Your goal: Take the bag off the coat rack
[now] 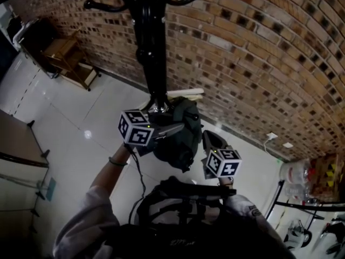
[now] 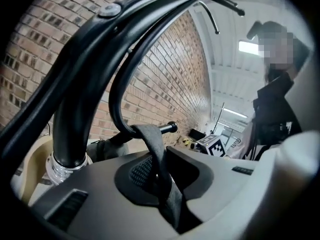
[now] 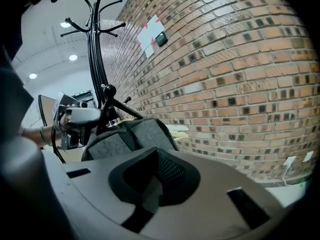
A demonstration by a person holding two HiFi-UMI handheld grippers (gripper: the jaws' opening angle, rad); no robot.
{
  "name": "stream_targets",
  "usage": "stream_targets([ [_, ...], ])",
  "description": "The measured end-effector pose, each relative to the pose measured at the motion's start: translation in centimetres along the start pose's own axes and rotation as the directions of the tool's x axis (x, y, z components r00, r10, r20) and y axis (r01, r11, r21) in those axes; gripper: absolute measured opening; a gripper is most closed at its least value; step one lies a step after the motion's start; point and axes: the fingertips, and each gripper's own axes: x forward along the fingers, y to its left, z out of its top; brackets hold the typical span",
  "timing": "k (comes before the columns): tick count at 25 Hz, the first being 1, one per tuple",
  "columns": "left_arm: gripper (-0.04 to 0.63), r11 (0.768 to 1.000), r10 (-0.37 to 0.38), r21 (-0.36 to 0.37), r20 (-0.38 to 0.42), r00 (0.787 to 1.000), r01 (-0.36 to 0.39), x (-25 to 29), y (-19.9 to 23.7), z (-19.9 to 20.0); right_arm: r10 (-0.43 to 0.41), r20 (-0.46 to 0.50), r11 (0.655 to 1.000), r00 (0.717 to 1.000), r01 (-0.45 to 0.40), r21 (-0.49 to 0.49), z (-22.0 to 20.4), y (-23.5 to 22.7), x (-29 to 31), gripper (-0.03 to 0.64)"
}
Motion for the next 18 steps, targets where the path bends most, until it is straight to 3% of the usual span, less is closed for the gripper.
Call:
stream_targets([
  [6, 0.043, 0.996, -0.054, -0.063, 0.086, 0.995, 0.06, 0.3, -1.6, 1.5, -0.037, -0.013, 0.999, 0.999, 0.037, 0.018, -0.7, -0.6, -0.4, 0.009],
  [11, 0.04, 0.977, -0.126, -0.157, 0.128, 0.984, 0.145, 1.3, -4.4, 3.3, -0.086, -0.006, 0.995, 0.996, 0.087, 0.046, -0.7, -2.4, -1.1, 0.009],
  [18, 0.038, 0.974, -0.167, -0.136, 0.104, 0.98, 0.181, 2.3, -8.6, 5.2, -0.112, 0.01, 0.988, 0.994, 0.111, 0.104, -0.8, -4.3, -1.6, 0.009],
])
